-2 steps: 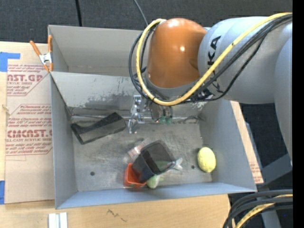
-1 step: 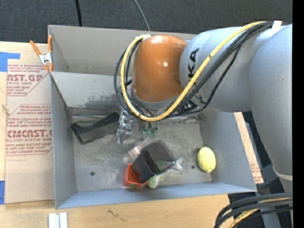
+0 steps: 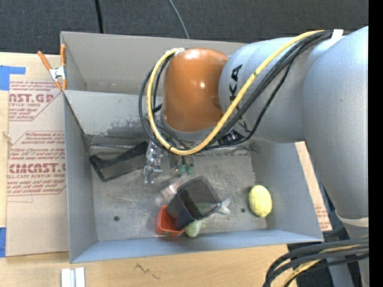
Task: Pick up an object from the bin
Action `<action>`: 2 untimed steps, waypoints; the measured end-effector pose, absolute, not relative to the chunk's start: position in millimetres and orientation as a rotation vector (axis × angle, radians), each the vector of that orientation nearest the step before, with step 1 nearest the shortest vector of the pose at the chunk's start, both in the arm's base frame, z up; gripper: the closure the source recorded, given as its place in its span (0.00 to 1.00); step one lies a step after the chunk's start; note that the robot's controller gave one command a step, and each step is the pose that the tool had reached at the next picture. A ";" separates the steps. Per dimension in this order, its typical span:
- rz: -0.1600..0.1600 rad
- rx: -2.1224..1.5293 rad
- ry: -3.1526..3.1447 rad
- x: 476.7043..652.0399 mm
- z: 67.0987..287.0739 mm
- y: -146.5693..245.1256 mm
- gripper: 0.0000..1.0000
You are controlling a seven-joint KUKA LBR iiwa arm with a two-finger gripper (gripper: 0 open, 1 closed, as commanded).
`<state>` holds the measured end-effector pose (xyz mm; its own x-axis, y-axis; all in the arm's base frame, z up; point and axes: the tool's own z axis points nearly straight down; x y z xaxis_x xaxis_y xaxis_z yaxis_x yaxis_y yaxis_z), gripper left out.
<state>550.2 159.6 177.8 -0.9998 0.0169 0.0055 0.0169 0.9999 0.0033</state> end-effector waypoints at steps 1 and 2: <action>0.001 -0.112 -3.142 558.6 182.7 165.3 1.00; -0.003 -0.073 -3.145 565.9 160.5 219.6 1.00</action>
Offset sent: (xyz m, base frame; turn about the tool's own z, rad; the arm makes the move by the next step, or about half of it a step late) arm 0.0162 0.0641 -0.0217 0.0266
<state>565.9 219.6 160.5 -0.9989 0.0466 -0.0040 0.0466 0.9989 0.0018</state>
